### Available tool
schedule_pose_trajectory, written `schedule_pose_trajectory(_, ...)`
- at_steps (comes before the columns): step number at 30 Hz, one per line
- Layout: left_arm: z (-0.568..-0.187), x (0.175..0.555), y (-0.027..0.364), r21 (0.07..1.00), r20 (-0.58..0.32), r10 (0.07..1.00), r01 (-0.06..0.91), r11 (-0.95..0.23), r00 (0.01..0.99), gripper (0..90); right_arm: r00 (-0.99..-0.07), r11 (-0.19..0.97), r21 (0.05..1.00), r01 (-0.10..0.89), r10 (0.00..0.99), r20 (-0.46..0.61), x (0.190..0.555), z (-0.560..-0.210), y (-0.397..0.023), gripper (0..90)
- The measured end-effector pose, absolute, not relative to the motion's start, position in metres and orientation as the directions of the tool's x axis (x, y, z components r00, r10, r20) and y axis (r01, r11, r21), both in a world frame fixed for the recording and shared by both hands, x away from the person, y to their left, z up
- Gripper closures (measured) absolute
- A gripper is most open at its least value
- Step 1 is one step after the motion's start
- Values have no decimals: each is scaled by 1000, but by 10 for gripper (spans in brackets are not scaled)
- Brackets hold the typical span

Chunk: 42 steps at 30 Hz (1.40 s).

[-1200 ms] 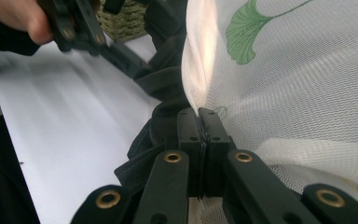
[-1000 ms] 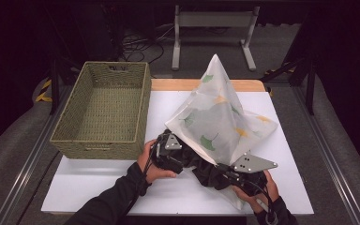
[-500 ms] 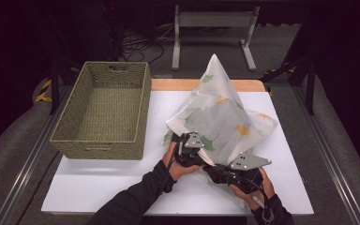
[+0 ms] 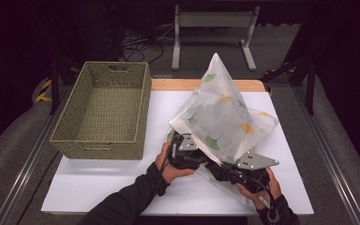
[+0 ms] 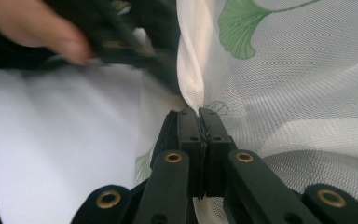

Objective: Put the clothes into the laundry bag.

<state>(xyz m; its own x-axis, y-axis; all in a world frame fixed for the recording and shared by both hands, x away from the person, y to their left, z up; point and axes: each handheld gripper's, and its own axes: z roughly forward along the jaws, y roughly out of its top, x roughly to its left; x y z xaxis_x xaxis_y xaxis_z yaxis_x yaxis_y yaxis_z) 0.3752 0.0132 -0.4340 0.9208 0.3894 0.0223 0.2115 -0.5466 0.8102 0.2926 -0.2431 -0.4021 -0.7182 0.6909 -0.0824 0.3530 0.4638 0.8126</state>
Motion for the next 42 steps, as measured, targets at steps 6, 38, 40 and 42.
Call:
schedule_pose_trajectory(6, -409, 357, 66, 832, 93, 480, 197, -519, 872, 309, -704, 433, 836, 337, 706, -82, 283, -391, -252, 895)
schedule_pose_trajectory(38, -423, 366, 84, 759, 41, 565, 342, -554, 824, 862, -694, 384, 866, 319, 717, -63, 272, -384, -267, 895)
schedule_pose_trajectory(40, -424, 356, 92, 755, 47, 553, 333, -564, 832, 863, -710, 401, 861, 314, 701, -67, 272, -386, -261, 895)
schedule_pose_trajectory(42, -426, 346, 100, 750, 50, 546, 329, -573, 836, 862, -729, 414, 856, 311, 681, -64, 272, -388, -254, 895)
